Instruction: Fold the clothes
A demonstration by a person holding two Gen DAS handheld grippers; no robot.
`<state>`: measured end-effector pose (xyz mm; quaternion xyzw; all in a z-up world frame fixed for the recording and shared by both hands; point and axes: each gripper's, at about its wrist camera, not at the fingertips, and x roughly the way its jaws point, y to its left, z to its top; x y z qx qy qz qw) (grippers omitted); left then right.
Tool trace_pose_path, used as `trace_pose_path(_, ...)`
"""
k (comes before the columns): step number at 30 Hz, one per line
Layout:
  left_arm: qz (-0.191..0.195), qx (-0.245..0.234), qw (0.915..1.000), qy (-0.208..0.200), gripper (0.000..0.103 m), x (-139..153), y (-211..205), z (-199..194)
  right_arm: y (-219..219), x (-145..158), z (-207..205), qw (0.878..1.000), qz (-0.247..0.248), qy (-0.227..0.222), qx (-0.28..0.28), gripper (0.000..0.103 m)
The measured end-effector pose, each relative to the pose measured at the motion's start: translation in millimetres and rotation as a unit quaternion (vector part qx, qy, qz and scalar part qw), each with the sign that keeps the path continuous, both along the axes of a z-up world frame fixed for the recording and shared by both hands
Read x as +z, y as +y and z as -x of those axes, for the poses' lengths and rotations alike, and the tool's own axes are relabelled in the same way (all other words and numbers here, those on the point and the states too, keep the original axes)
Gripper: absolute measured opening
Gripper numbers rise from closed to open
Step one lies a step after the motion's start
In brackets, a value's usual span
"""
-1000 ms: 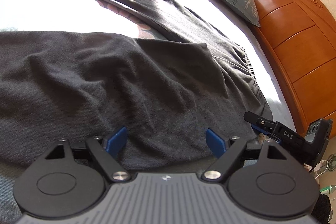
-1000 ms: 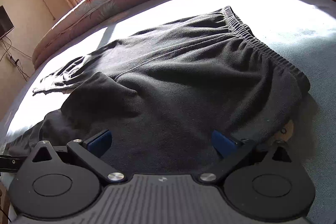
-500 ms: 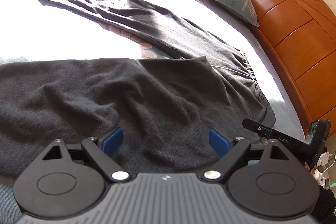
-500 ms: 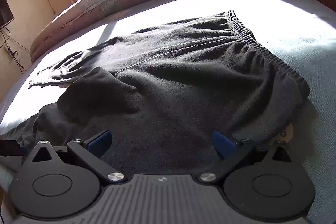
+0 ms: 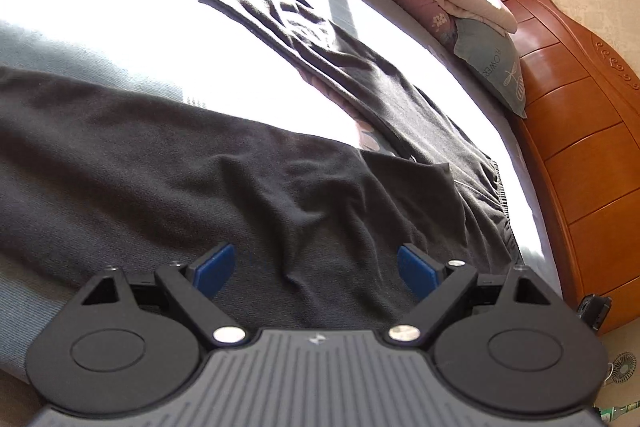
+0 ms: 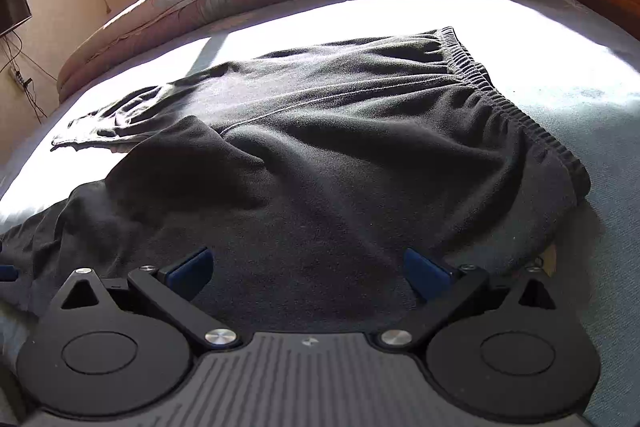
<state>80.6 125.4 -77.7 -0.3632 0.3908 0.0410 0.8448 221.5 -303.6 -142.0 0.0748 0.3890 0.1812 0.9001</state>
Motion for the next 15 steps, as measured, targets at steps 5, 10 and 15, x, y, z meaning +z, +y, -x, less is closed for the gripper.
trace_pose_path(5,0.029,0.1,0.9945,0.012,0.088,-1,66,44,0,0,0,1.0,-0.002,-0.002,-0.002,0.103)
trace_pose_path(10,0.068,0.174,0.982,0.026,0.087,-19,106,83,0,0,0,1.0,0.001,-0.003,-0.003,0.103)
trace_pose_path(15,0.125,0.226,0.9661,0.008,0.084,-48,126,104,3,0,0,1.0,0.007,-0.003,-0.005,0.103)
